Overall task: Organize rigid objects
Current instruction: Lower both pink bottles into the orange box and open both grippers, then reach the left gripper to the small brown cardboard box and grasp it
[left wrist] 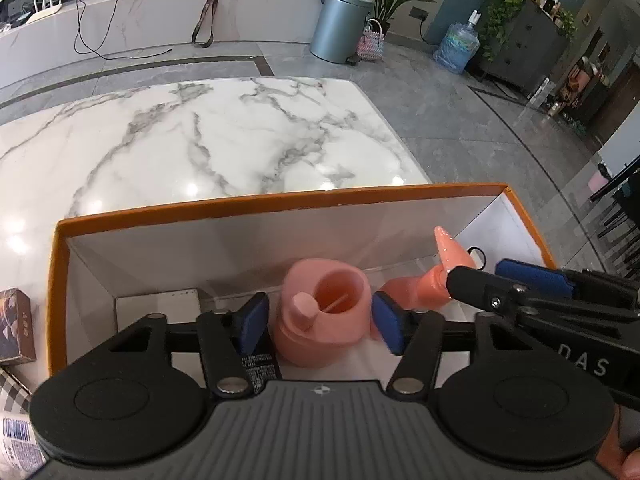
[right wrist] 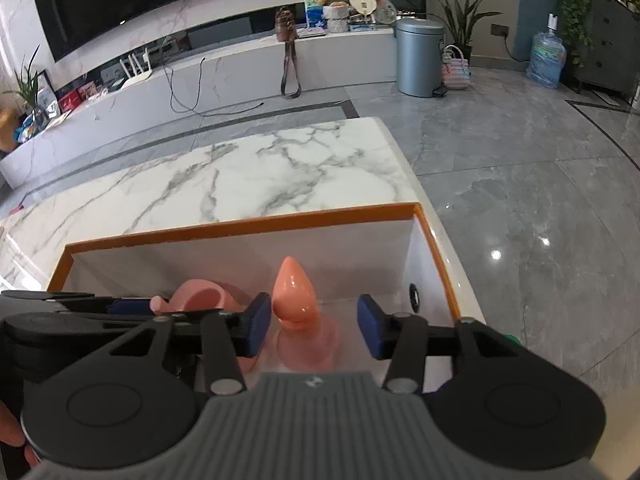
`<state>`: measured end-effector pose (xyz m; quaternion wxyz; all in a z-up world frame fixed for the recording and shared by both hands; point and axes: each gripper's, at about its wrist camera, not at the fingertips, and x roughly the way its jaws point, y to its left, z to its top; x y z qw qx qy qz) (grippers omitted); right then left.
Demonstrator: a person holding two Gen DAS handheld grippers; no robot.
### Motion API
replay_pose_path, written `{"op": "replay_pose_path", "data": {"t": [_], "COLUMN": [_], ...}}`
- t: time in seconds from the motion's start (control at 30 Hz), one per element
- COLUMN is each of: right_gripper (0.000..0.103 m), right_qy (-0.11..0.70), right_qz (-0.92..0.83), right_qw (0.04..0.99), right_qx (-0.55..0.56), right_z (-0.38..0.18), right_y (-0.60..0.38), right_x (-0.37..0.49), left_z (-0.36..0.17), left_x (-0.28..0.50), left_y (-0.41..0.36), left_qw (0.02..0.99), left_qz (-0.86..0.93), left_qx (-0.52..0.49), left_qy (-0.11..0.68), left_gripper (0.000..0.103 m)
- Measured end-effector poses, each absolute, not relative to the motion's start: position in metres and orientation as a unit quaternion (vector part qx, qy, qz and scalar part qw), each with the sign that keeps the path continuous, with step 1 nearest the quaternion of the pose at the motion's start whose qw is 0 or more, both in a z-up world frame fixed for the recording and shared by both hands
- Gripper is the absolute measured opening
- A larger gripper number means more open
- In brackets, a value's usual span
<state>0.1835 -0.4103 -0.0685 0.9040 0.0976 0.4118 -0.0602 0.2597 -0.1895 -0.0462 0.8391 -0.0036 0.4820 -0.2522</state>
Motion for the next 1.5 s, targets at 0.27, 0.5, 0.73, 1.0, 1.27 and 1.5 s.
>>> {"op": "replay_pose_path", "data": {"t": [0.27,0.5,0.73,1.0,1.27,1.5], "right_gripper": [0.052,0.056,0.057,0.063,0.062,0.055], "right_qy": [0.4,0.378,0.36,0.332,0.32,0.324], "right_qz": [-0.062,-0.058,-0.035,0.008,0.052,0.11], "right_qw": [0.909,0.918,0.927,0.939,0.942,0.935], "right_qx": [0.101,0.1,0.094,0.086,0.089,0.09], "right_z": [-0.056,-0.036,-0.016,0.005,0.015,0.007], "right_y": [-0.408,-0.393,-0.364,-0.314,-0.261,-0.204], "right_x": [0.163,0.141,0.121,0.091,0.075,0.064], "left_z": [-0.028,0.004,0.04,0.064,0.068,0.054], "left_x": [0.242,0.216,0.184,0.148,0.128,0.113], "left_y": [-0.186,-0.164,-0.129,-0.082,-0.031,0.01], "left_qw": [0.849,0.87,0.893,0.922,0.928,0.927], "left_qz": [-0.263,-0.263,-0.251,-0.216,-0.188,-0.152], "left_qx": [0.009,0.021,0.026,0.034,0.036,0.02], "left_qy": [0.458,0.416,0.372,0.32,0.318,0.342], "left_gripper": [0.075,0.074,0.074,0.074,0.074,0.071]}}
